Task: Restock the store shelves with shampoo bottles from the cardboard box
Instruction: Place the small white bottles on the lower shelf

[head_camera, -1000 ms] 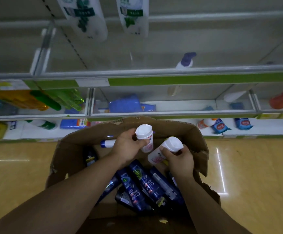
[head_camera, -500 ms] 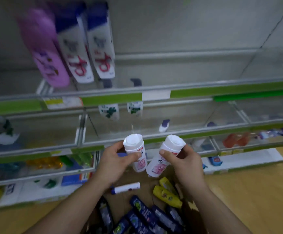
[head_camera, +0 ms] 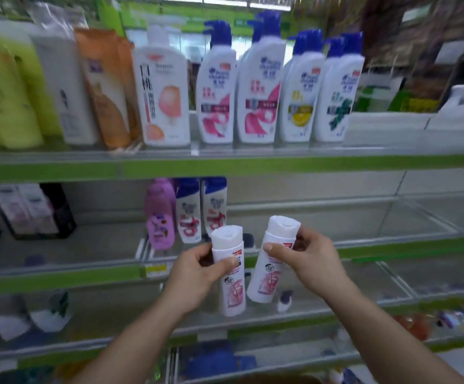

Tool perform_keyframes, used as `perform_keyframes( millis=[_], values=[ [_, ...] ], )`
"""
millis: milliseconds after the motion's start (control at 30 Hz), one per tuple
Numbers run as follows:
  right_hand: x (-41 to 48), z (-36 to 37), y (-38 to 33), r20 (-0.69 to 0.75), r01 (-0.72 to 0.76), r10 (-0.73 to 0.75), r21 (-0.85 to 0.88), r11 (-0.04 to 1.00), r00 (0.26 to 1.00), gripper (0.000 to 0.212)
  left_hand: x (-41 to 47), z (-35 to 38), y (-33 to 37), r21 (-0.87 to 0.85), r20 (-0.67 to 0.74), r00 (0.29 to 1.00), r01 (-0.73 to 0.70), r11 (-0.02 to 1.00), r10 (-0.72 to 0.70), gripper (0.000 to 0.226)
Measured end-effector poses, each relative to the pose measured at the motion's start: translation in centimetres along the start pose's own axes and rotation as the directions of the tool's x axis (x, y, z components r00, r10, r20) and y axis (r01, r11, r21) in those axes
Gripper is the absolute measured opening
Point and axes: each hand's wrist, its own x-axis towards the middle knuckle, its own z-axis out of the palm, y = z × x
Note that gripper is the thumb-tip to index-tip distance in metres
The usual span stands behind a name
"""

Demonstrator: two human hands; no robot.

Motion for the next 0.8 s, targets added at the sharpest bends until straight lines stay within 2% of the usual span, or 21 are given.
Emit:
perform_keyframes(
  millis=[233,433,500,600,667,733,800],
  values=[
    [5.8,0.4,-2.4,-0.018,0.060,-0.059,0.075,0.995,0.998,0.016,0.8,-1.7,1.4,0.004,-0.028,0.999,-0.032,0.999,0.032,0.027],
    [10.9,1.2,-1.4,-0.094,0.050,-0.052,-0.028,0.998,0.994,0.027,-0.1,-2.9,0.9,-0.013,-0.069,0.998,-0.006,1.000,0.005,0.042],
    [12.5,2.0,-0.8,-0.103,0.048,-0.050,-0.027,0.998,0.993,0.033,-0.4,-3.5,0.5,-0.004,-0.105,0.994,0.014,1.000,-0.014,0.041],
    [15.3,3.6,-0.4,-0.100,0.012,-0.010,0.019,1.000,0.995,0.028,-1.1,-4.3,0.2,0.002,-0.135,0.990,0.038,0.999,-0.037,0.041],
    [17.1,4.9,-0.8,-0.099,-0.034,0.027,-0.065,0.997,0.995,0.028,-1.7,-4.9,0.1,0.038,-0.163,0.985,0.057,0.998,-0.050,0.043],
    [18.6,6.2,-1.4,-0.091,-0.099,0.080,-0.229,0.968,0.993,0.041,-2.3,-5.5,-0.1,0.071,-0.211,0.975,0.083,0.994,-0.067,0.043],
    [19.6,7.3,-1.9,-0.076,-0.138,0.120,-0.300,0.944,0.990,0.052,-2.8,-6.2,-0.3,0.071,-0.256,0.964,0.099,0.993,-0.077,0.044]
  ],
)
